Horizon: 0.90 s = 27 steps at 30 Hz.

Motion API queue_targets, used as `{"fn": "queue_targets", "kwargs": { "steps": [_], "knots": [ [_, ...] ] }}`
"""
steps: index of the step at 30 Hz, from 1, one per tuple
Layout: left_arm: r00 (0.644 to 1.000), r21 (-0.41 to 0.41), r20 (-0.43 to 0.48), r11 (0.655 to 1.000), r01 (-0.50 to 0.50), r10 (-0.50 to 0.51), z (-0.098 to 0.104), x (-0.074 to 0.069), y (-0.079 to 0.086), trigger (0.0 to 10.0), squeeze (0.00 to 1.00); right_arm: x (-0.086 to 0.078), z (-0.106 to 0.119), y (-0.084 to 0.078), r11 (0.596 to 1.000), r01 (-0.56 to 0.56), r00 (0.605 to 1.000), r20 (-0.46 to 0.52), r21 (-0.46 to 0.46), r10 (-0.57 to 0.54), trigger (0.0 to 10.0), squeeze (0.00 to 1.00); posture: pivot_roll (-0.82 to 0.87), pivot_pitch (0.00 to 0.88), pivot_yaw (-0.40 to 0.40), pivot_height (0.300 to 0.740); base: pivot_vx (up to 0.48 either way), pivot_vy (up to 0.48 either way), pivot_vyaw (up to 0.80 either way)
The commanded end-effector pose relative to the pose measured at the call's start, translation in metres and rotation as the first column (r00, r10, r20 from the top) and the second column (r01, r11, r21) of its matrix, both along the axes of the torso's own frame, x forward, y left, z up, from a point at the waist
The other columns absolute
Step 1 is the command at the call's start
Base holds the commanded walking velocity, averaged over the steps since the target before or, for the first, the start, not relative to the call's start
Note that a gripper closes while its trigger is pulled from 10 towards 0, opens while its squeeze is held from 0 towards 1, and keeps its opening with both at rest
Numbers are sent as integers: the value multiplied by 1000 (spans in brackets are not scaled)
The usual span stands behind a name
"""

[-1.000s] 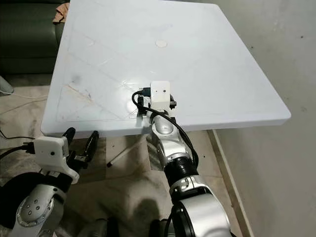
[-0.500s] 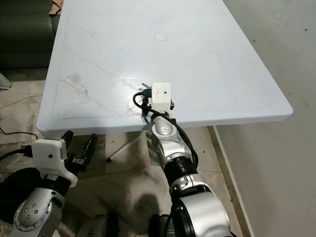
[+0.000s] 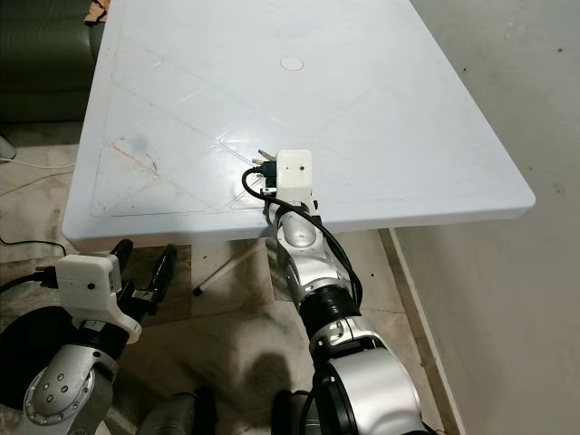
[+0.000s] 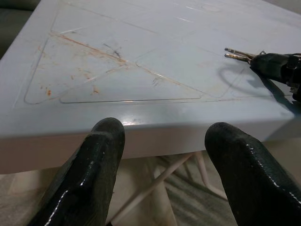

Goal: Hang keys on a hook

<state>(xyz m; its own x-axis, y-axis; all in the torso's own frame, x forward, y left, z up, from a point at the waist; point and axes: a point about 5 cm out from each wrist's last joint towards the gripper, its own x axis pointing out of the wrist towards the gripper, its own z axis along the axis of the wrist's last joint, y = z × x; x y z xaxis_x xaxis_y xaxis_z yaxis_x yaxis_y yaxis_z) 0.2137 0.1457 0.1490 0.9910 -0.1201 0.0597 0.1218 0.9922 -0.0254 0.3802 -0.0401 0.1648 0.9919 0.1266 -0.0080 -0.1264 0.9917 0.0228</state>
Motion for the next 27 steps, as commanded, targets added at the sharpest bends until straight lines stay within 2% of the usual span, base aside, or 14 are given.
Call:
{"fn": "queue_targets", "kwargs": {
  "steps": [1, 27],
  "knots": [
    [1000, 7, -11, 1000, -5, 5, 0, -2, 0, 10000, 0, -2, 4, 14, 1000, -21, 1000, 5, 14, 21, 0, 0, 88, 253, -120, 724, 0, 0, 0],
    [1000, 6, -8, 1000, -10, 11, 0, -2, 0, 10000, 0, -2, 4, 14, 999, -31, 999, 25, 11, 31, 0, 0, 86, 253, -119, 724, 0, 0, 0]
  ]
}}
